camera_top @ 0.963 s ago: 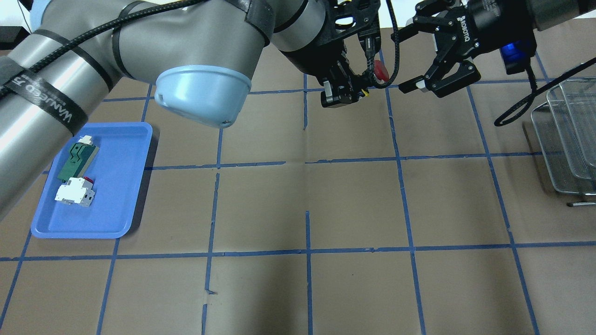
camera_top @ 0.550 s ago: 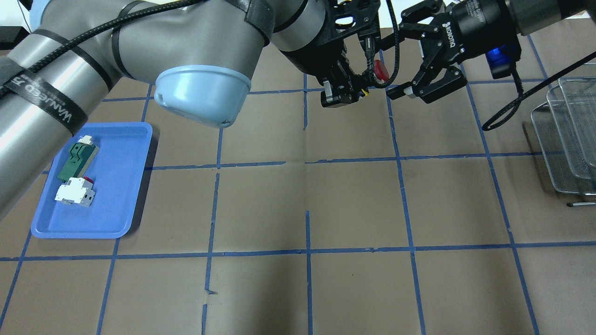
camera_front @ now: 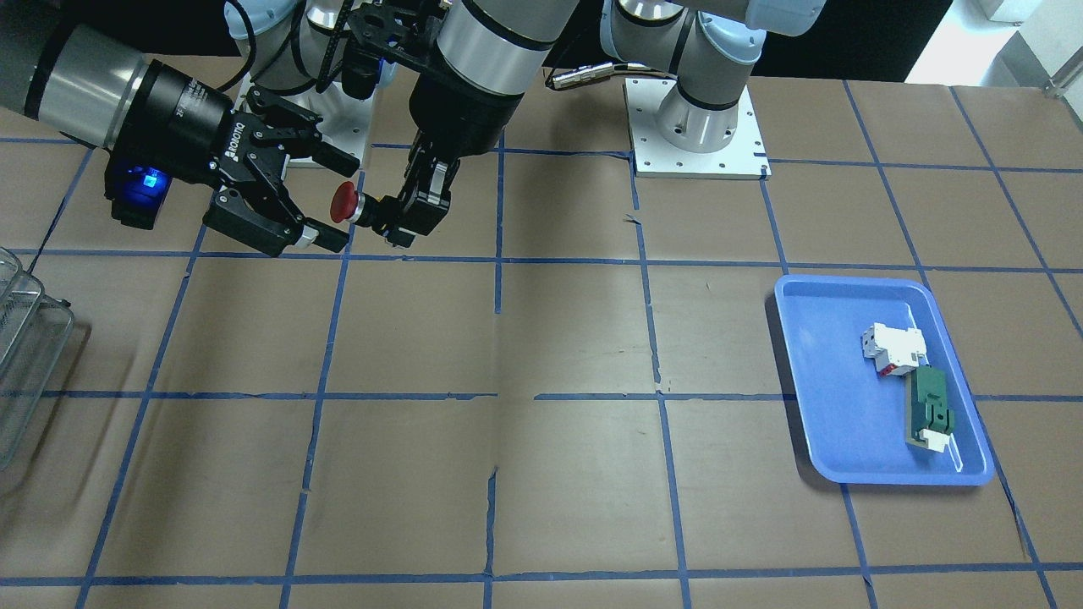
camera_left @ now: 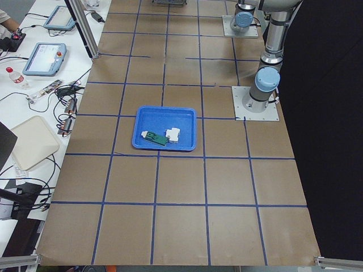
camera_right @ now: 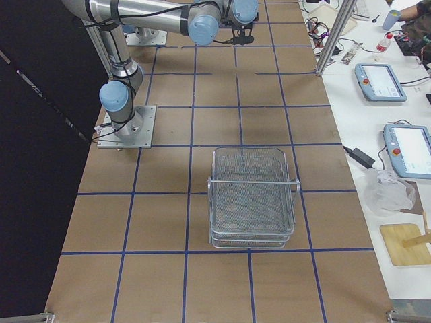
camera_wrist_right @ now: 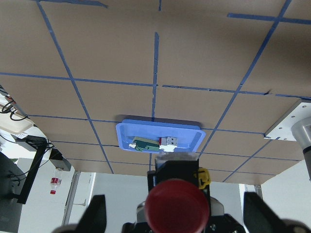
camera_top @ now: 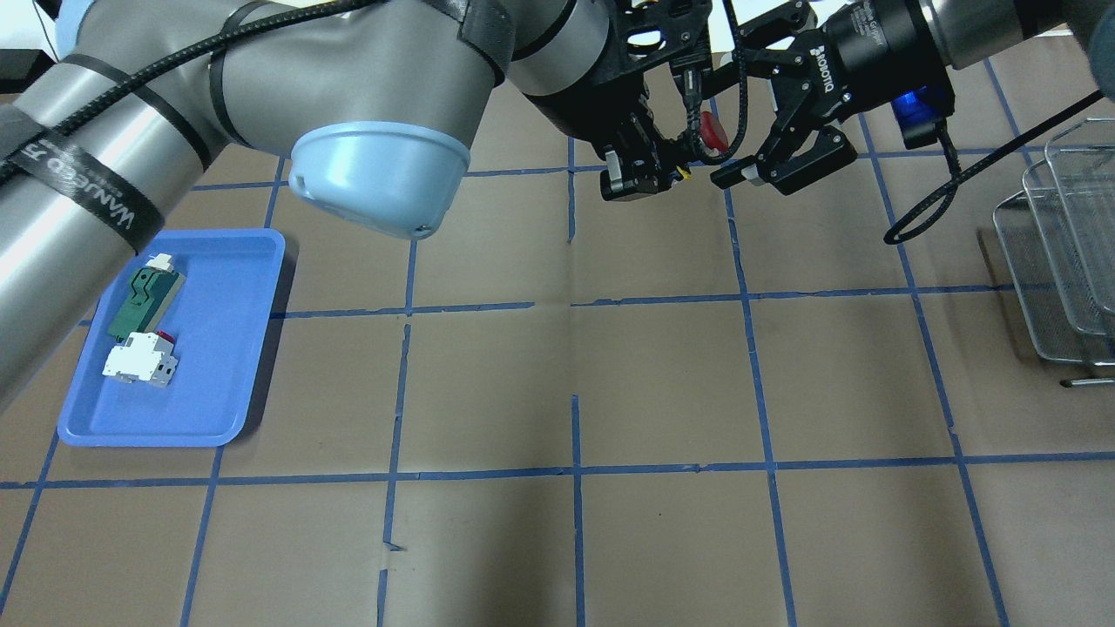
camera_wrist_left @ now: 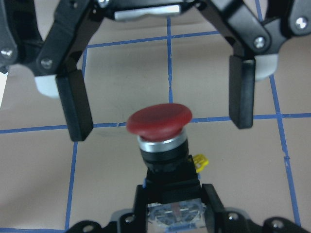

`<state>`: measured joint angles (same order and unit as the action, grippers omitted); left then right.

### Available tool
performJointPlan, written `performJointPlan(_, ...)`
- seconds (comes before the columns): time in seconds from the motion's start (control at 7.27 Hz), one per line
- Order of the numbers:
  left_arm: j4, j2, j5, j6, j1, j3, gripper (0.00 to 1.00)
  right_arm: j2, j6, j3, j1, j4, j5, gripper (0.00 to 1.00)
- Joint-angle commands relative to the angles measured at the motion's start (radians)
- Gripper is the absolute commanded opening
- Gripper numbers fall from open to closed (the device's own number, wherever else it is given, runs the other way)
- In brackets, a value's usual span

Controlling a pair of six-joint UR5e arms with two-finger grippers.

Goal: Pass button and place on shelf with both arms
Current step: 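Close the right gripper on the button body below the left gripper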

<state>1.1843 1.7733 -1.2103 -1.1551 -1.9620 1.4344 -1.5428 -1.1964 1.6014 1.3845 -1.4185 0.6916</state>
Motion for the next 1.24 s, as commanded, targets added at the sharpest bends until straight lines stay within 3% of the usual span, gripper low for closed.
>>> performJointPlan(0.0, 0.000, 0.000, 0.000, 0.000, 0.000, 0.001, 0.00, 0.009, -0.002, 0.000, 0.001, -0.005, -0.001, 1.00)
performJointPlan(0.14, 0.000, 0.001, 0.000, 0.000, 0.000, 0.000, 0.00, 0.009, -0.002, 0.002, 0.001, 0.001, -0.003, 0.97)
performJointPlan(0.28, 0.000, 0.000, 0.000, 0.000, 0.000, 0.000, 0.00, 0.009, 0.000, 0.002, 0.004, 0.003, -0.003, 0.88)
performJointPlan(0.41, 0.000, 0.000, -0.001, 0.000, 0.000, 0.000, 0.00, 0.009, -0.002, 0.000, 0.016, 0.003, -0.003, 0.70)
performJointPlan(0.55, 0.000, 0.001, -0.002, 0.000, 0.000, 0.001, 0.00, 0.007, -0.003, 0.000, 0.025, 0.004, -0.004, 0.38)
performJointPlan(0.69, 0.000, 0.003, 0.000, 0.000, 0.000, 0.000, 0.00, 0.009, -0.003, 0.000, 0.025, 0.004, -0.003, 0.18)
performJointPlan(0.83, 0.000, 0.005, 0.000, 0.000, 0.000, 0.000, 0.00, 0.006, -0.002, 0.000, 0.025, 0.004, -0.003, 0.04)
performJointPlan(1.1, 0.000, 0.003, 0.000, 0.000, 0.000, 0.000, 0.00, 0.006, -0.002, 0.000, 0.022, 0.007, -0.004, 0.00)
